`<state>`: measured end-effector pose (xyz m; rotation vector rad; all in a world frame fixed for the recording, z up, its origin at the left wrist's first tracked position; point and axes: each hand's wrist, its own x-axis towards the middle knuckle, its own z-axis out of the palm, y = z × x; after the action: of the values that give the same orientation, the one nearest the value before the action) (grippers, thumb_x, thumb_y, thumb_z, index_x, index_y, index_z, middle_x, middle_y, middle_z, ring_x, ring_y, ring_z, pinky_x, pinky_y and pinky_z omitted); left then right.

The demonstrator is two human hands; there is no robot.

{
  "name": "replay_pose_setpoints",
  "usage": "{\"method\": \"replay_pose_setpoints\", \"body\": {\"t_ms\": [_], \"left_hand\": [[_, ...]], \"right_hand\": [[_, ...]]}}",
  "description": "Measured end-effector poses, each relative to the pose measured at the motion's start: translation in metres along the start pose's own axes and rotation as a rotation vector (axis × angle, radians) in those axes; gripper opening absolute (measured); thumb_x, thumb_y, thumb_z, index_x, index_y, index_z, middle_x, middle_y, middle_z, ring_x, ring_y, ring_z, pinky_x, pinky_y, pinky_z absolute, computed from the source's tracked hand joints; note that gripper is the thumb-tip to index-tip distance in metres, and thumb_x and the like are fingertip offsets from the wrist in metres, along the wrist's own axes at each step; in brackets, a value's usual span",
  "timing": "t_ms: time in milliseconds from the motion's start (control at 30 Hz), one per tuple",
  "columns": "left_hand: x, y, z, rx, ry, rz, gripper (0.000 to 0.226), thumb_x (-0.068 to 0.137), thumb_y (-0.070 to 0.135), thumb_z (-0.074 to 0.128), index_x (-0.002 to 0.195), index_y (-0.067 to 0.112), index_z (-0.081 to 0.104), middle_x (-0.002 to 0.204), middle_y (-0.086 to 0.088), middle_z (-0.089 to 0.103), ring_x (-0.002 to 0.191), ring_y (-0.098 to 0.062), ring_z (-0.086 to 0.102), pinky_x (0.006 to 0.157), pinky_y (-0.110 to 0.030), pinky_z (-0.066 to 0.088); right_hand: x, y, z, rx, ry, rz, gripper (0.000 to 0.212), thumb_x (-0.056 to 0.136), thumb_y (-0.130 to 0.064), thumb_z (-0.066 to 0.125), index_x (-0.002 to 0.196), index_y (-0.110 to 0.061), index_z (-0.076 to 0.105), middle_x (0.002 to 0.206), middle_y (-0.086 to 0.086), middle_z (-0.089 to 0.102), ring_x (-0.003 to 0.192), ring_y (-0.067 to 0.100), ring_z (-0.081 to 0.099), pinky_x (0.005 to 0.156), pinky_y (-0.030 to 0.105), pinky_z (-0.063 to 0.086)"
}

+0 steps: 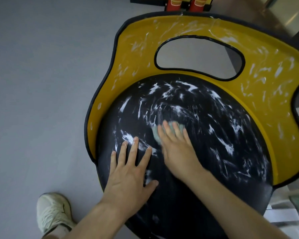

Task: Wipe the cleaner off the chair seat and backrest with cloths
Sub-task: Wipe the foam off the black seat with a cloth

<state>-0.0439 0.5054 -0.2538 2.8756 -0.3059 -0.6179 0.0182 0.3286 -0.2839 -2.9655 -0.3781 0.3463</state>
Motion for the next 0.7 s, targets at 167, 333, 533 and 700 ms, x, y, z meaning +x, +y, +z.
{"method": "replay_pose_setpoints", "body": {"t_ms": [167, 333, 533, 700], "left_hand": [[0.001, 0.0, -0.001, 0.004, -0.026, -0.01, 0.089, 0.095, 0.071, 0.038, 0.154, 0.042, -0.023, 0.156, 0.001, -0.044, 0.146, -0.029, -0.037, 0.122, -0.054, -0.012], [0.002, 0.001, -0.004, -0.004, -0.042, -0.002, 0.091, 0.094, 0.071, 0.039, 0.151, 0.044, -0.026, 0.154, 0.001, -0.047, 0.143, -0.028, -0.04, 0.122, -0.053, -0.015], [0.003, -0.001, 0.0, -0.002, -0.016, 0.0, 0.089, 0.094, 0.072, 0.037, 0.151, 0.045, -0.026, 0.154, 0.001, -0.047, 0.143, -0.027, -0.041, 0.122, -0.052, -0.015], [0.002, 0.001, 0.001, -0.004, -0.01, -0.005, 0.089, 0.094, 0.072, 0.037, 0.151, 0.046, -0.025, 0.154, 0.004, -0.047, 0.144, -0.027, -0.04, 0.122, -0.052, -0.015]], "right_hand": [[0.064, -0.01, -0.019, 0.041, 0.031, 0.089, 0.062, 0.108, -0.023, 0.03, 0.162, -0.019, -0.001, 0.169, 0.002, -0.008, 0.155, 0.027, -0.012, 0.125, 0.049, -0.003], [-0.038, -0.009, 0.007, 0.013, 0.077, -0.1, 0.079, 0.091, -0.014, 0.062, 0.158, -0.018, 0.019, 0.164, 0.006, 0.026, 0.153, 0.028, 0.017, 0.126, 0.043, 0.012], [0.0, -0.002, 0.006, -0.045, 0.112, -0.123, 0.067, 0.093, -0.013, 0.062, 0.155, -0.017, 0.035, 0.162, 0.004, 0.032, 0.152, 0.028, 0.023, 0.125, 0.045, 0.017], [0.058, -0.015, -0.012, 0.04, 0.091, 0.006, 0.057, 0.107, -0.017, 0.033, 0.161, -0.02, 0.013, 0.169, 0.002, 0.007, 0.156, 0.024, -0.002, 0.126, 0.046, 0.002]]}}
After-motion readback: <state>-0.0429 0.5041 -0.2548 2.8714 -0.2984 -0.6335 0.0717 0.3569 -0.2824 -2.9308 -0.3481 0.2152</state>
